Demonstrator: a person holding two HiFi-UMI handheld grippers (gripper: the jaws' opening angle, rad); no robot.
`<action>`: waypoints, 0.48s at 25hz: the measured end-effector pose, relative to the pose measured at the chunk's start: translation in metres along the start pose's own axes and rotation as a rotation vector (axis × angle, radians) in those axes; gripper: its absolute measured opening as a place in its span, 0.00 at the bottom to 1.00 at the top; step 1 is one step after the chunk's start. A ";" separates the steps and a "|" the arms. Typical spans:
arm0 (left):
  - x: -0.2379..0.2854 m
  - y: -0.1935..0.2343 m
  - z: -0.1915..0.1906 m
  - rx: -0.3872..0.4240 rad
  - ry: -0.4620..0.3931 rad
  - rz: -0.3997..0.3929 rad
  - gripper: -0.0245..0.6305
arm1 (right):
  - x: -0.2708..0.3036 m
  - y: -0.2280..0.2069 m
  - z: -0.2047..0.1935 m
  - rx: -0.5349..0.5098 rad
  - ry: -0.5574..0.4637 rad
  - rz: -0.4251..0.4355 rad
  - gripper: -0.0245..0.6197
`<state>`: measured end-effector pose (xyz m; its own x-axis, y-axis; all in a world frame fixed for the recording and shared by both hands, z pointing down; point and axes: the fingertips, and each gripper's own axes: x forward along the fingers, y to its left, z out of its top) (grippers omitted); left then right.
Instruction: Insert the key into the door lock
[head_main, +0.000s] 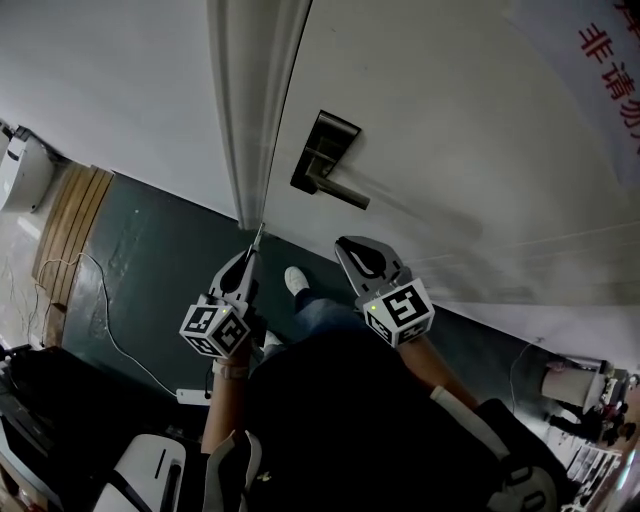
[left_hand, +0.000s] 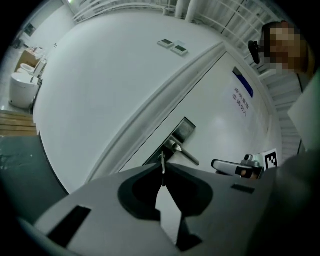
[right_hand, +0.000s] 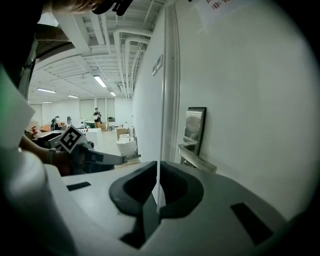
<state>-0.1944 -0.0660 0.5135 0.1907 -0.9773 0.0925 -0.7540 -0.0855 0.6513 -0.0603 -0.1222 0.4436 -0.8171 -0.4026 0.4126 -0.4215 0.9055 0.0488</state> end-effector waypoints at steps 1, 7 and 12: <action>0.007 0.002 0.000 -0.020 -0.002 -0.006 0.08 | 0.003 -0.004 -0.001 0.000 0.005 0.000 0.08; 0.045 0.011 -0.007 -0.116 0.010 -0.036 0.08 | 0.012 -0.025 -0.004 0.013 0.017 -0.007 0.08; 0.073 0.014 -0.016 -0.184 0.029 -0.055 0.08 | 0.014 -0.040 -0.009 0.036 0.027 -0.015 0.08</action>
<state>-0.1811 -0.1350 0.5412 0.2485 -0.9659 0.0729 -0.6146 -0.0990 0.7826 -0.0517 -0.1628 0.4553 -0.7996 -0.4120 0.4369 -0.4480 0.8937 0.0228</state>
